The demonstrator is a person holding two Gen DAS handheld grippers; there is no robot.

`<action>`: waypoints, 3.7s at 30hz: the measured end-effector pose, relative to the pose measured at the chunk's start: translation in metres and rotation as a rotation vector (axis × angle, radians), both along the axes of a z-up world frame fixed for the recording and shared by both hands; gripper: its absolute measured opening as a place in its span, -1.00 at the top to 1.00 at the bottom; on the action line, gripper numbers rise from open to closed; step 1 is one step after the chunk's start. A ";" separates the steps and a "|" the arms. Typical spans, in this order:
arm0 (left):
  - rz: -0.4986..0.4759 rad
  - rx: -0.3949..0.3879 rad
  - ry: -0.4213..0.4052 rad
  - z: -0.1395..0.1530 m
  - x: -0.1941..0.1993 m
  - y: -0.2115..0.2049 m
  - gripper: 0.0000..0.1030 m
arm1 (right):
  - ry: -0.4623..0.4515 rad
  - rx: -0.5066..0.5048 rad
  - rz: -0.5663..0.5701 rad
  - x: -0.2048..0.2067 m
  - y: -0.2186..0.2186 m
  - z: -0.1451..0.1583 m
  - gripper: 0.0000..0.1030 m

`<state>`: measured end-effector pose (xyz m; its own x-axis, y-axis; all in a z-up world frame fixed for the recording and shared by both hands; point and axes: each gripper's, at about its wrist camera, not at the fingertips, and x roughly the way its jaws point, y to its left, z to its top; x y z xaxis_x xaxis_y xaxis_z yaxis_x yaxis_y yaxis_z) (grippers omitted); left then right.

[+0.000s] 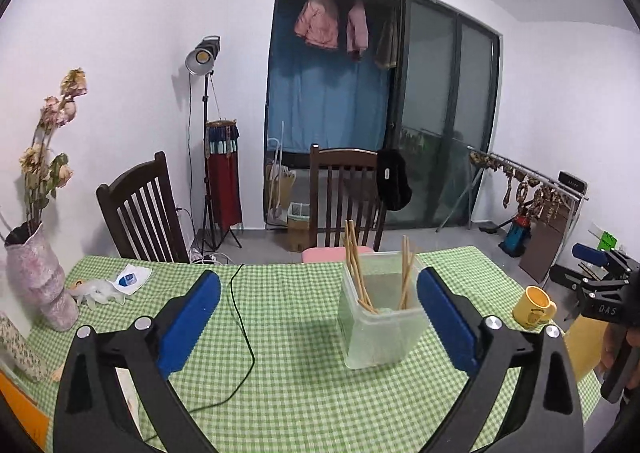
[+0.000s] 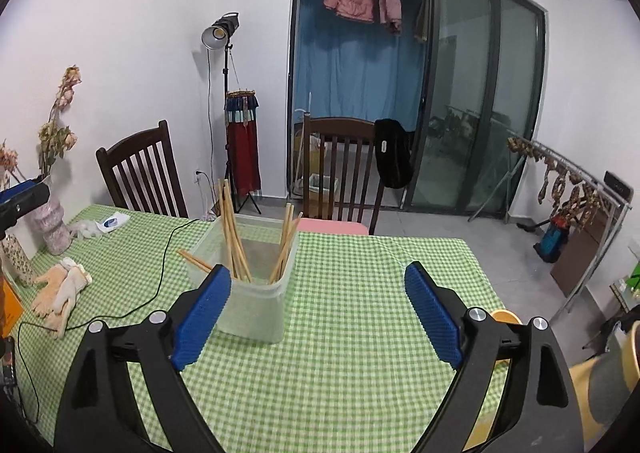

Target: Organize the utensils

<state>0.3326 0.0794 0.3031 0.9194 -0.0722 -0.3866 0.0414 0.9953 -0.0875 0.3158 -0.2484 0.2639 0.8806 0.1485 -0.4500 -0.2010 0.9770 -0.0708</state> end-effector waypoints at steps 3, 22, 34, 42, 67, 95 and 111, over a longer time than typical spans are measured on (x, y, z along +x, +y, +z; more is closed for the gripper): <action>0.027 -0.006 -0.037 -0.014 -0.032 0.000 -0.85 | -0.036 0.009 0.005 -0.021 0.002 -0.002 -0.69; 0.083 -0.054 -0.105 -0.124 -0.185 -0.023 -0.85 | -0.166 0.072 0.007 -0.163 0.017 -0.094 -0.74; 0.107 0.021 -0.056 -0.225 -0.288 -0.047 -0.85 | -0.142 0.049 -0.081 -0.254 0.024 -0.179 -0.75; 0.015 0.105 -0.079 -0.248 -0.331 -0.074 -0.86 | -0.136 0.061 -0.100 -0.297 0.033 -0.193 -0.75; 0.051 0.085 -0.109 -0.235 -0.330 -0.064 -0.86 | -0.157 0.055 -0.060 -0.314 0.036 -0.194 -0.74; 0.040 0.105 -0.148 -0.227 -0.334 -0.070 -0.86 | -0.160 0.030 -0.062 -0.313 0.039 -0.195 -0.75; 0.053 0.096 -0.139 -0.228 -0.335 -0.069 -0.86 | -0.144 0.051 -0.065 -0.310 0.036 -0.194 -0.75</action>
<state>-0.0020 0.0101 0.0751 0.9660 0.0093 -0.2585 -0.0066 0.9999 0.0112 0.0058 -0.2120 0.0698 0.9439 0.1085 -0.3120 -0.1284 0.9907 -0.0441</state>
